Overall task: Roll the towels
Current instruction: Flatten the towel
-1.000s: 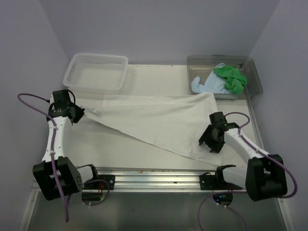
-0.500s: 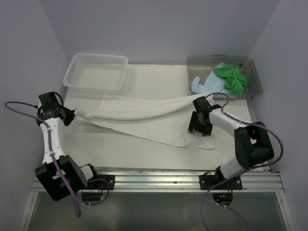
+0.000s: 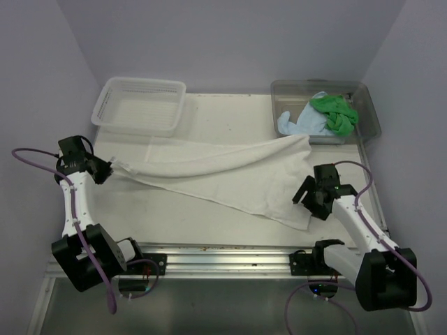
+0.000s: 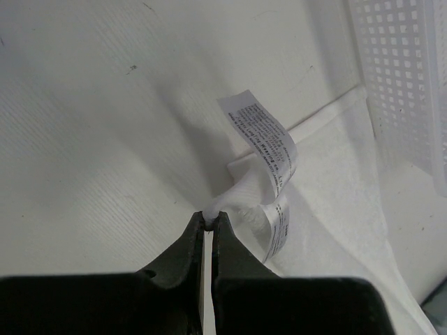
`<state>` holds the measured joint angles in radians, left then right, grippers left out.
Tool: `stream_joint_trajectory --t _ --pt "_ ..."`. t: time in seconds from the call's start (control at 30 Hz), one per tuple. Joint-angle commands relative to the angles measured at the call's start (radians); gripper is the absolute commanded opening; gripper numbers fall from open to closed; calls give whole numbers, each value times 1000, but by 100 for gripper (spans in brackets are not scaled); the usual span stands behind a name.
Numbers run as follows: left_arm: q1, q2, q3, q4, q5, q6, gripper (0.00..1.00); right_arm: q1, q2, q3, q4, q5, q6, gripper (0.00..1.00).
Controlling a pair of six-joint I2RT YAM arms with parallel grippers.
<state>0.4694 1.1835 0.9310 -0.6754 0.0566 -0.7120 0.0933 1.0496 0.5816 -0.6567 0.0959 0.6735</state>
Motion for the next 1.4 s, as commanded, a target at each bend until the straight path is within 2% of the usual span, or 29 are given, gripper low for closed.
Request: stream_joint_trajectory --t 0.0,0.2,0.53,0.63,0.83,0.93,0.97,1.07,1.23,1.37 --pt "8 -5 19 30 15 31 0 3 -95 -37 -95 -85 128 79" --pt "8 1 5 42 28 31 0 3 -259 -100 -205 -61 254 83" --pt "8 16 9 45 45 32 0 3 -237 -150 -221 -68 344 83" --pt "8 19 8 45 49 34 0 3 -221 -183 -160 -81 357 79" --pt "6 22 8 50 55 32 0 3 -234 -247 -20 -58 382 65" --pt "8 21 5 51 52 34 0 3 -264 -266 12 -48 402 45" --pt "8 22 5 51 54 34 0 3 -273 -263 9 -48 403 27" --pt "6 21 2 51 57 32 0 3 -290 -243 -29 -27 400 0" --pt "8 21 3 53 65 31 0 3 -387 -187 -98 28 387 0" --pt "6 16 11 51 77 31 0 3 -425 -65 -164 96 341 0"
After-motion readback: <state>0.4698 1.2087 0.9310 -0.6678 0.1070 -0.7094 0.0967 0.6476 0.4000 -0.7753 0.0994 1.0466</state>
